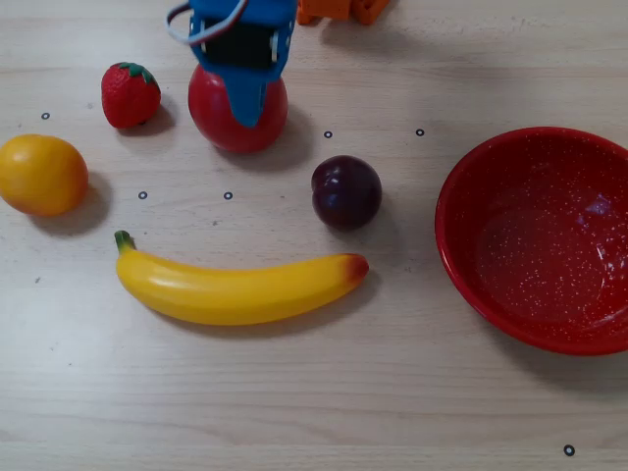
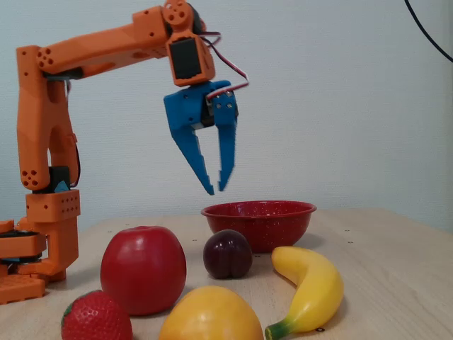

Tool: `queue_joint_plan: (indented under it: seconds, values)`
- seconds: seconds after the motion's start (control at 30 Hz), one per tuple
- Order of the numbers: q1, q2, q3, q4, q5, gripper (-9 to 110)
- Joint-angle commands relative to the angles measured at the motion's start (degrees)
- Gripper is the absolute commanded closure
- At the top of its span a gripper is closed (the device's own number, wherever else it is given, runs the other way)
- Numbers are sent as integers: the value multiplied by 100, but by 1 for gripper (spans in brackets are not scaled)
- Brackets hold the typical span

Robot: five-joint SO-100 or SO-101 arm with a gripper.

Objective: Put the banana in the red bowl.

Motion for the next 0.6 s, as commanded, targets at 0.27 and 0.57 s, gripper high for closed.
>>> queue_joint_plan:
  seconds: [0.27,0.57]
  values:
    - [-193,-914,-1600,510,396,83]
    - [-123,-1898,-2232,255,598,55]
